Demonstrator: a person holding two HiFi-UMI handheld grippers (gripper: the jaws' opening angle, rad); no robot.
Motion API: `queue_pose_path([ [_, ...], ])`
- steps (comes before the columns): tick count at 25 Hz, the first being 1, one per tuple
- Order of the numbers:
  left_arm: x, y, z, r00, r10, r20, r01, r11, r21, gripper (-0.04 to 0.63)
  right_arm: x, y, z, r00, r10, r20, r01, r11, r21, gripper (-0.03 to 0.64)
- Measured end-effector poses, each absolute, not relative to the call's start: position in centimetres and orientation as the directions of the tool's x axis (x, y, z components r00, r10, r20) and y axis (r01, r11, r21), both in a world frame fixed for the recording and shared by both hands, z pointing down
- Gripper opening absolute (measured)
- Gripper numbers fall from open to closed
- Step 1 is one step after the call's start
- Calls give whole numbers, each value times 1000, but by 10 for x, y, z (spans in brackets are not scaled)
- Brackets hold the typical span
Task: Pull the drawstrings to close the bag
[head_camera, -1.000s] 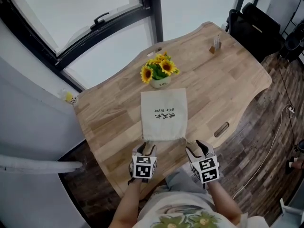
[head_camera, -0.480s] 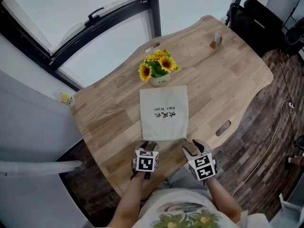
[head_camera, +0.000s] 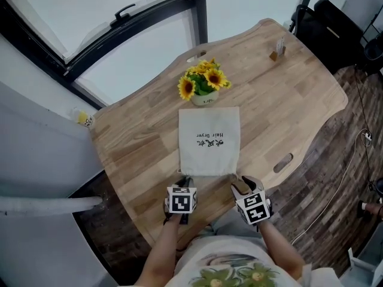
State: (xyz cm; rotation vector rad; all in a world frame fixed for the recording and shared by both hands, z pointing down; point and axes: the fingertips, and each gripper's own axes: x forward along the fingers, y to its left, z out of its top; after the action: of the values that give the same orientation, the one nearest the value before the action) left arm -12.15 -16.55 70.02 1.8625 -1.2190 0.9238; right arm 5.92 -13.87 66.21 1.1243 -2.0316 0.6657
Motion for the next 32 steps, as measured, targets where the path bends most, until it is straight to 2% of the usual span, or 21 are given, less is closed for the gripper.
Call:
queue_pose_path([
  [8, -141, -142, 695, 258, -449, 856, -946, -297, 129, 55, 62, -138, 691, -329, -466, 822, -876, 475, -81, 138],
  [12, -151, -128, 694, 224, -439, 870, -951, -295, 96, 55, 68, -138, 695, -300, -479, 825, -882, 468, -49, 43],
  [14, -158, -123, 695, 203, -438, 876, -951, -302, 69, 55, 72, -138, 695, -297, -488, 821, -882, 470, -39, 18],
  [19, -180, -103, 705, 144, -416, 898, -938, -345, -10, 55, 84, -131, 690, -283, -495, 821, -891, 453, -34, 14],
  [26, -187, -80, 713, 135, -394, 909, -934, -358, -16, 57, 92, -116, 690, -289, -494, 820, -884, 467, -30, 15],
  [27, -186, -78, 713, 139, -395, 908, -933, -360, -14, 63, 91, -115, 691, -290, -495, 819, -881, 473, -26, 15],
  [30, -185, -76, 706, 157, -405, 901, -936, -351, 5, 143, 89, -114, 689, -297, -496, 816, -872, 489, -20, 55],
  [32, -187, -81, 697, 160, -432, 888, -942, -337, 6, 144, 89, -115, 687, -300, -496, 815, -867, 497, -17, 71],
])
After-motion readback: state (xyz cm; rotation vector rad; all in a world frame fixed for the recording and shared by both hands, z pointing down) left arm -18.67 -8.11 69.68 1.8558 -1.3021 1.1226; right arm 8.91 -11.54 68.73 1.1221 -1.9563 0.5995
